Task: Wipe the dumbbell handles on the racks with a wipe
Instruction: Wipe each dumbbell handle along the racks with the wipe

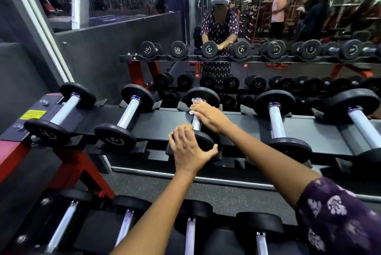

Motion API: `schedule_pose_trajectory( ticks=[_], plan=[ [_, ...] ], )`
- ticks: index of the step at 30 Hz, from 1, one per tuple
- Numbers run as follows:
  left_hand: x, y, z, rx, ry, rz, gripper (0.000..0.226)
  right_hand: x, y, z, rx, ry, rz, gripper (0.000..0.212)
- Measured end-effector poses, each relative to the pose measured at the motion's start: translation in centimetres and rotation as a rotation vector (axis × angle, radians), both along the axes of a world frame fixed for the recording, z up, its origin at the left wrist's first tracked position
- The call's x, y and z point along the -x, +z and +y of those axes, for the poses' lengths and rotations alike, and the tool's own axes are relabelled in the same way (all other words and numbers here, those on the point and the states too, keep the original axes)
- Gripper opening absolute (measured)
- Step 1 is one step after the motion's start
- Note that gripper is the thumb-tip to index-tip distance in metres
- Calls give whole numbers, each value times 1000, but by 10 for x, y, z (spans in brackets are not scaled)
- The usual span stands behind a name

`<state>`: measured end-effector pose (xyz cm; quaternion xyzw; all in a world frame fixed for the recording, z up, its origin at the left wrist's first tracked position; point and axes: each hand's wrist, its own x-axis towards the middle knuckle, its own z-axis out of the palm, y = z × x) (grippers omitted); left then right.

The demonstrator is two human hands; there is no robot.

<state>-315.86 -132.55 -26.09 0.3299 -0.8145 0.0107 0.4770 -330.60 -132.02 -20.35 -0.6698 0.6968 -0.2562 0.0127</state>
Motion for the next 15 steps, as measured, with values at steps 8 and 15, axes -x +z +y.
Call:
schedule_pose_trajectory(
  ticks=[8,15],
  plan=[
    [-4,4,3,-45,15,-33,77,0,19,0,-149,24,60,38],
    [-8,9,7,-85,-8,-88,78,-12,2,20,-145,34,-80,43]
  ],
)
